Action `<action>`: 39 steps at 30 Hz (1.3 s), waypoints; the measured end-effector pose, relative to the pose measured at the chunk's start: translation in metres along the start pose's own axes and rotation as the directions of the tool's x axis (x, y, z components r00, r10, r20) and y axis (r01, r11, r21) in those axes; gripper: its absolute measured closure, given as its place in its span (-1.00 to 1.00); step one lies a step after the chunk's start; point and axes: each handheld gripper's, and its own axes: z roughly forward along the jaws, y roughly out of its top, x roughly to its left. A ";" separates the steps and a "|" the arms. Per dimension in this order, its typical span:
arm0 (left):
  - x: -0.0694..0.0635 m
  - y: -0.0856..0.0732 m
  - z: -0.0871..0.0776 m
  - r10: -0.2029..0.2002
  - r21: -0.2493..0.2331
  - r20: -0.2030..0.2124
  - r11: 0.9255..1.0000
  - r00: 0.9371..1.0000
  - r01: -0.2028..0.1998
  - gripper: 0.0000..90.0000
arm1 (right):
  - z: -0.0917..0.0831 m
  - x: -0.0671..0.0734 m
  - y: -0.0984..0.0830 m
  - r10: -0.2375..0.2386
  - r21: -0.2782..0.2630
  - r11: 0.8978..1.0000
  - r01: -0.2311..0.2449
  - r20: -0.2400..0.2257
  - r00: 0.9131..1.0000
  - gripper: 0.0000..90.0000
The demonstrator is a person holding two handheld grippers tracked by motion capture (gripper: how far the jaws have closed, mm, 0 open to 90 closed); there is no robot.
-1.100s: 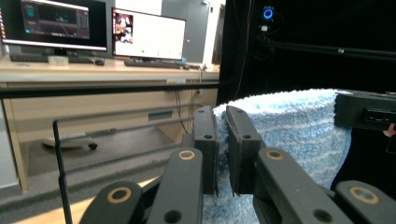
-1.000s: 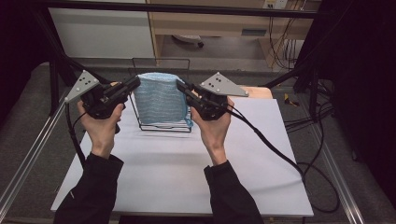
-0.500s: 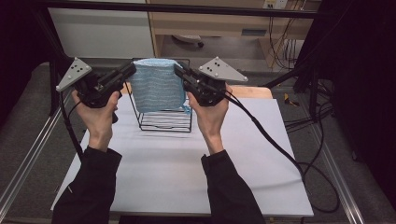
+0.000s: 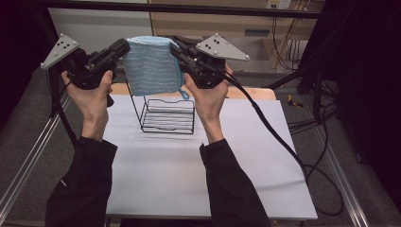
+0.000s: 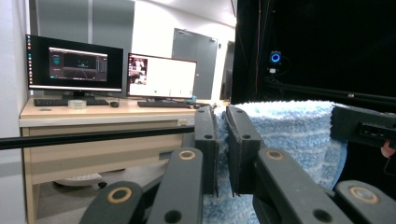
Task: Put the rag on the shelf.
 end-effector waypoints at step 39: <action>0.039 0.015 0.061 0.034 0.019 -0.053 0.999 0.998 -0.033 0.86 | 0.057 -0.041 0.015 -0.048 0.023 0.999 0.047 0.042 0.998 0.83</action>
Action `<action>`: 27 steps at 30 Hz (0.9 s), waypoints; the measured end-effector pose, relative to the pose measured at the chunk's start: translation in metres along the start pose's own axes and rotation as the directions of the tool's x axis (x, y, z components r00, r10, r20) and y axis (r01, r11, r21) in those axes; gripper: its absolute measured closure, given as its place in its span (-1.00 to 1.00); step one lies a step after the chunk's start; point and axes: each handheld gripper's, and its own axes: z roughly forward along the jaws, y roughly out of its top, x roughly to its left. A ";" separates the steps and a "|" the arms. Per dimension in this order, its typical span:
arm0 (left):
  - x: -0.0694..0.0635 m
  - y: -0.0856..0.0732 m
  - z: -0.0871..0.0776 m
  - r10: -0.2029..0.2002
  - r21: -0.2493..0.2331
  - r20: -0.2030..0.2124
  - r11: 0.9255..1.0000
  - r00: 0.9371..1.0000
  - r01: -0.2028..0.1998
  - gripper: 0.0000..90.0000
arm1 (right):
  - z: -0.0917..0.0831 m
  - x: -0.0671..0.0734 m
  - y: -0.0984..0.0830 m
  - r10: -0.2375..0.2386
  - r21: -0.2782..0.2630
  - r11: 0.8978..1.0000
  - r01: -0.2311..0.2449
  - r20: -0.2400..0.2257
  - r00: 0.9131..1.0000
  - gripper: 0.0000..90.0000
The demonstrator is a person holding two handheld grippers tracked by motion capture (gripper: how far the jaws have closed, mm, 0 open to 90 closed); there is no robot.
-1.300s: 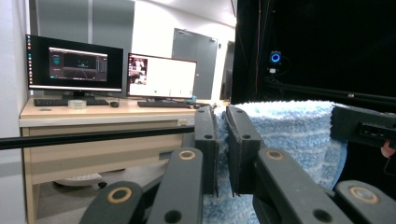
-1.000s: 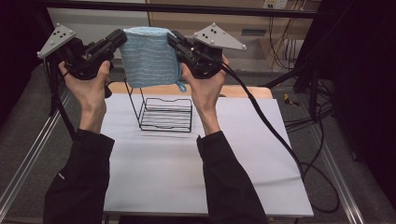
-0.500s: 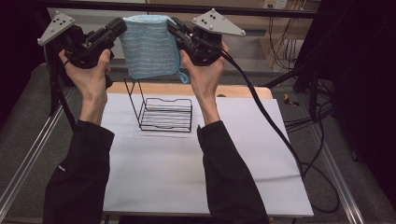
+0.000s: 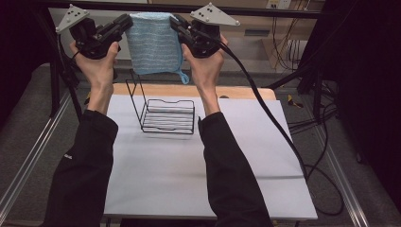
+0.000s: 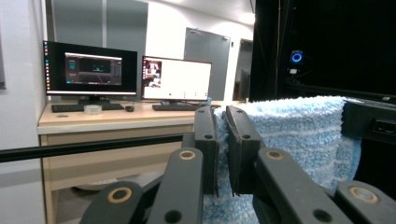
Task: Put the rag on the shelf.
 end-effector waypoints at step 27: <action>0.016 -0.073 -0.006 0.034 0.134 0.075 0.990 0.997 -0.044 0.86 | -0.002 -0.002 -0.075 0.012 0.141 0.990 -0.004 -0.050 0.999 0.83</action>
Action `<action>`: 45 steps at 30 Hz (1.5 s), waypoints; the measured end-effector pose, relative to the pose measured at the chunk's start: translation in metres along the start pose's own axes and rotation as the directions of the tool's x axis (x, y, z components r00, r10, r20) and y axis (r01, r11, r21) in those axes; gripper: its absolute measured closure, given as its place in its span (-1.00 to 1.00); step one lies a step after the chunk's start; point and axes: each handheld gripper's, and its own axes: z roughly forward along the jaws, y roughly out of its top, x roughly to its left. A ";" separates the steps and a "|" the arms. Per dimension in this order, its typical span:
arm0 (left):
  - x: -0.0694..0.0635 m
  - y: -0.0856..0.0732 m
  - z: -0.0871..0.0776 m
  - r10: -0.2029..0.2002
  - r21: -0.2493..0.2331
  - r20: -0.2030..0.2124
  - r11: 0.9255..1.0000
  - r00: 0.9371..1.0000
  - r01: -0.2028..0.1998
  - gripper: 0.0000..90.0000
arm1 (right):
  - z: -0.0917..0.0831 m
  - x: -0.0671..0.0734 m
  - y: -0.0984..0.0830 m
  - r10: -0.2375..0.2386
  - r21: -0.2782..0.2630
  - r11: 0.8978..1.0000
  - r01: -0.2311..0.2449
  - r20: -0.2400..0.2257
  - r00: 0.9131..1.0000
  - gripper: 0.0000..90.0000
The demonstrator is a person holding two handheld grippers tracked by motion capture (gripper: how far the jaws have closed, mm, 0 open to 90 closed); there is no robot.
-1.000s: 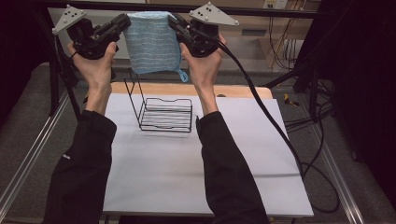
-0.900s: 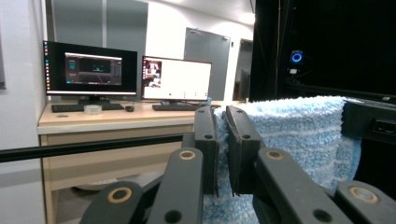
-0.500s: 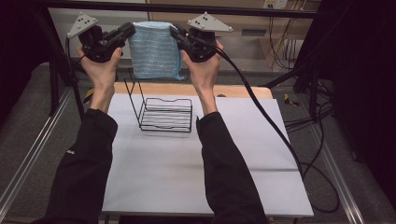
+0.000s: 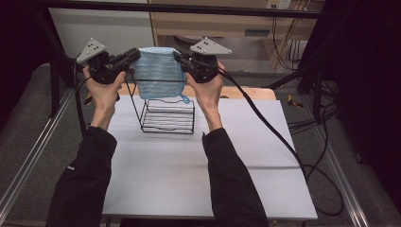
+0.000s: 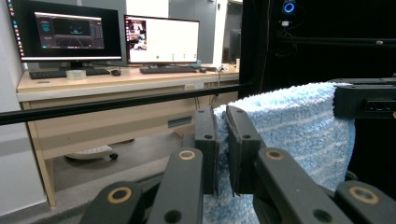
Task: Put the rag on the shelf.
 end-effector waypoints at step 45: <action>-0.031 -0.008 -0.060 0.005 0.186 0.096 0.982 0.995 -0.023 0.62 | -0.035 0.030 -0.037 0.029 0.180 0.984 0.002 -0.167 0.986 0.79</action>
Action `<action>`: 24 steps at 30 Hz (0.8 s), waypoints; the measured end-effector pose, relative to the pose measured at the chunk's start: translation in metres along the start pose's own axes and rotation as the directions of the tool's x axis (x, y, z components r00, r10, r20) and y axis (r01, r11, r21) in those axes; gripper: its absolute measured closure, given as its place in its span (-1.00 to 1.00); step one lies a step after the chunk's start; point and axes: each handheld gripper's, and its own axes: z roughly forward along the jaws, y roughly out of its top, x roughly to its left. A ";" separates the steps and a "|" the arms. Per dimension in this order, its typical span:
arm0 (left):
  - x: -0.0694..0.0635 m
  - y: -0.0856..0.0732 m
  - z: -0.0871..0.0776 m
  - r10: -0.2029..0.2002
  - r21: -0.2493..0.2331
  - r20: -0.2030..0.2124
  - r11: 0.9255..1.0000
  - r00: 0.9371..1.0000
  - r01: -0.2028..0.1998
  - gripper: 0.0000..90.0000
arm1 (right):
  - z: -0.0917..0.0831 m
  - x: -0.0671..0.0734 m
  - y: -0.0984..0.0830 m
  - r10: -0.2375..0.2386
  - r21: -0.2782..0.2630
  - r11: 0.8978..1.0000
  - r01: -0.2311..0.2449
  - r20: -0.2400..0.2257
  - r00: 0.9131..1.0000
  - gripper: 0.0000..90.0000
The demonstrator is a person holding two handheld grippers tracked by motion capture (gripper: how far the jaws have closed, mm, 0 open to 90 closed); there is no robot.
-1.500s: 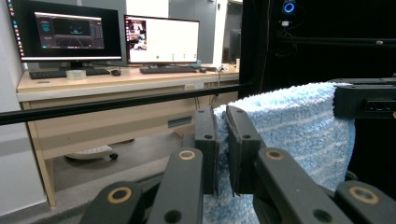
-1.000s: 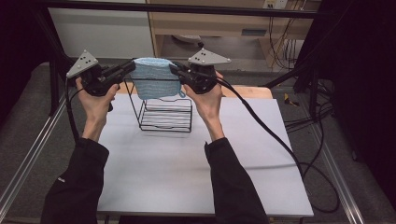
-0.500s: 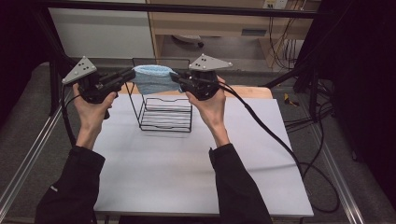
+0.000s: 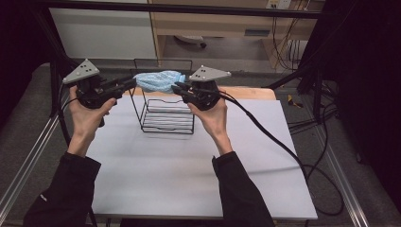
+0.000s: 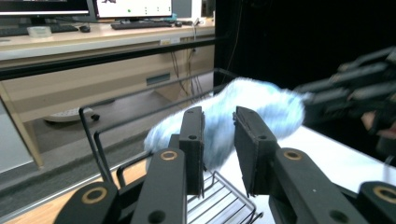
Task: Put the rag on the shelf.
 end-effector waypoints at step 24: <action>-0.001 -0.023 0.015 -0.054 0.155 0.046 0.987 0.997 0.047 1.00 | 0.000 0.002 -0.004 0.006 -0.030 1.000 -0.006 -0.005 1.000 0.35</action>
